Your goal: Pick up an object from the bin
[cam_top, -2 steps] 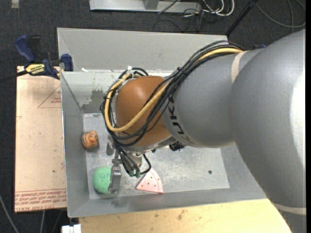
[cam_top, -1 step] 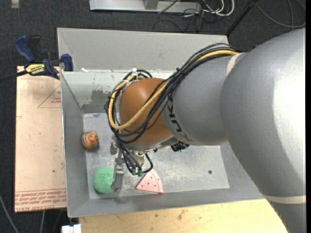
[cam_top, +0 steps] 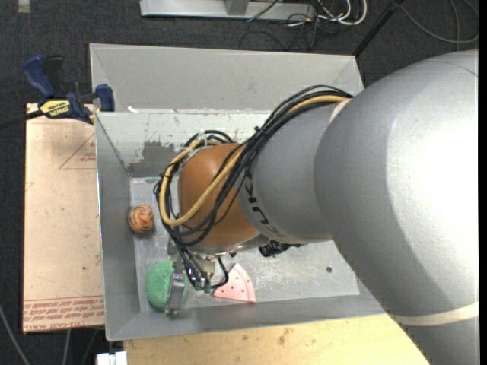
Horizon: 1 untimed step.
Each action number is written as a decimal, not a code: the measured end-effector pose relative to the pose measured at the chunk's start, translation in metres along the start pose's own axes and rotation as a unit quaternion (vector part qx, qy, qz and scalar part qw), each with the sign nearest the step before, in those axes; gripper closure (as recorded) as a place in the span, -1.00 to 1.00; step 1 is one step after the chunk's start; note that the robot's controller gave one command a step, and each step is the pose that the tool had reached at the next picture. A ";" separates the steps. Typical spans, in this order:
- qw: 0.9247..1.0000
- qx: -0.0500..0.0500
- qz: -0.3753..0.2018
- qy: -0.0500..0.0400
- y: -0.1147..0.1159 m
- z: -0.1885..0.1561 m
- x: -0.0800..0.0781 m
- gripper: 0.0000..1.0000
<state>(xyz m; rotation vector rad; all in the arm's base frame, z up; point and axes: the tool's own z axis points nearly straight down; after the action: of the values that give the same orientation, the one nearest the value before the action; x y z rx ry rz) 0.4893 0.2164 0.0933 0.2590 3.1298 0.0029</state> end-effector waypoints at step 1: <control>1.000 0.002 0.011 0.002 -0.001 0.023 -0.010 1.00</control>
Offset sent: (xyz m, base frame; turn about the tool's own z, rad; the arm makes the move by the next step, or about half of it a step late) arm 0.0000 0.0000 0.0000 0.0000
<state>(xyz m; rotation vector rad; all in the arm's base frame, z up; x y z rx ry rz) 0.4993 0.2141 0.0699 0.2932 3.1309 -0.0016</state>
